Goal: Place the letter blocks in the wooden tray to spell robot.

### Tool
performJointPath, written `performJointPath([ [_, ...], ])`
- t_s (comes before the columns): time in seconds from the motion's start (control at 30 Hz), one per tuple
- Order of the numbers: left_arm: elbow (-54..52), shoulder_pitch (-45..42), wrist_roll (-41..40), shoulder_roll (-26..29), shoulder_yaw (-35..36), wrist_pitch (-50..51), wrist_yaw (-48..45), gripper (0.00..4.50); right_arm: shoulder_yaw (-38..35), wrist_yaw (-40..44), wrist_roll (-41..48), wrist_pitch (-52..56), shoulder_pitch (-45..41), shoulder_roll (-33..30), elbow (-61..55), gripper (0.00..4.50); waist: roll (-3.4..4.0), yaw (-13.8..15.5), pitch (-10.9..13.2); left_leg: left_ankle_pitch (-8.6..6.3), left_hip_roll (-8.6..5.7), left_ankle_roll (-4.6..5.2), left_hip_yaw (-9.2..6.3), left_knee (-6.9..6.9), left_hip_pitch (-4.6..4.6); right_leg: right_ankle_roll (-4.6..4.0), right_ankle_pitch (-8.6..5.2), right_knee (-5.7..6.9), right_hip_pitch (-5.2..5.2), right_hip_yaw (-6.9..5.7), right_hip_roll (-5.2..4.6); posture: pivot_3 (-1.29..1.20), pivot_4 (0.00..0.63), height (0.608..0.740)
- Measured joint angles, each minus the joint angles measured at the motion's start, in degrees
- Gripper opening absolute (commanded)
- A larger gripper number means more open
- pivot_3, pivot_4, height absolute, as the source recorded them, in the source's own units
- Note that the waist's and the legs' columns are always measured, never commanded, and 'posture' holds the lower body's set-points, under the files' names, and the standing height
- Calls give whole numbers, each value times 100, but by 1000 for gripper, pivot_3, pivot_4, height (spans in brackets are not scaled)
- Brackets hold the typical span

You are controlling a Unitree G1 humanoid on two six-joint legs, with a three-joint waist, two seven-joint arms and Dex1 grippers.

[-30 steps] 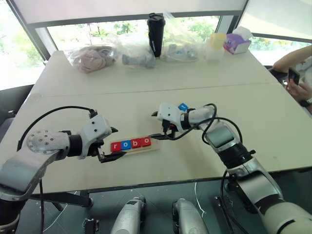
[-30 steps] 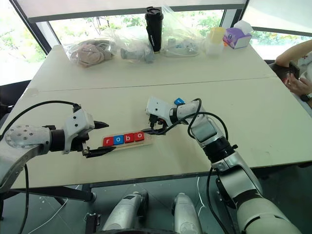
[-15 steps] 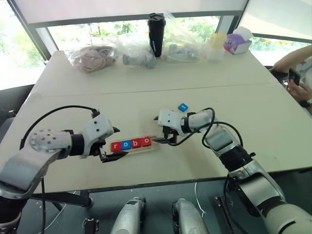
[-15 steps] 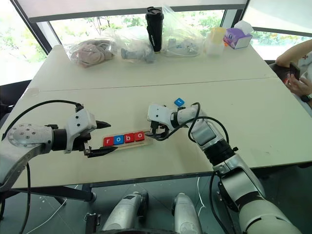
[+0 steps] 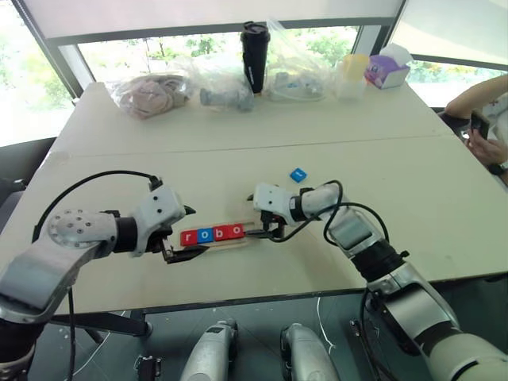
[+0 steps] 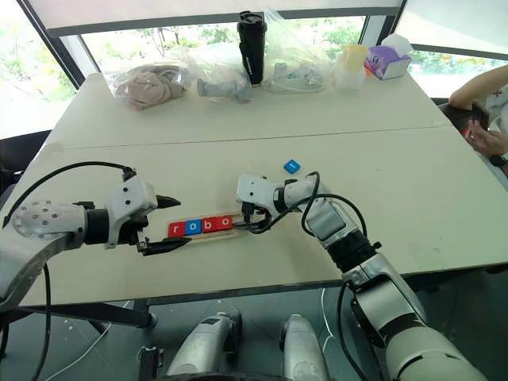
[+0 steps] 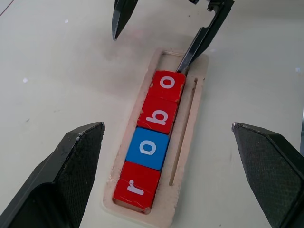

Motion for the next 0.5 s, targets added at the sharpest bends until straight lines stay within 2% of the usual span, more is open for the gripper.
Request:
performJointPath([
  [0.27, -2, 5, -37, -57, 0, 3, 65, 4500, -182, -21, 44, 15, -7, -265, -13, 4482, 0, 22, 0, 0, -1, 0, 0, 3, 0, -2, -1, 0, 0, 0, -1, 0, 150, 740],
  [0.4, -3, -61, -206, -210, 6, 47, 87, 4500, -1067, -318, 487, 542, -300, -387, 105, 4482, 0, 13, 0, 0, 0, 0, 0, 4, -1, -7, -4, 1, 3, 1, -2, 0, 150, 740],
  [0.5, -9, -319, -439, -424, 38, 128, 155, 4500, -1980, -1050, 848, 1055, -826, -229, 543, 4482, -2, 12, -1, 1, 2, -2, -2, 3, 1, 0, 1, 4, 3, 1, -2, 0, 150, 740],
])
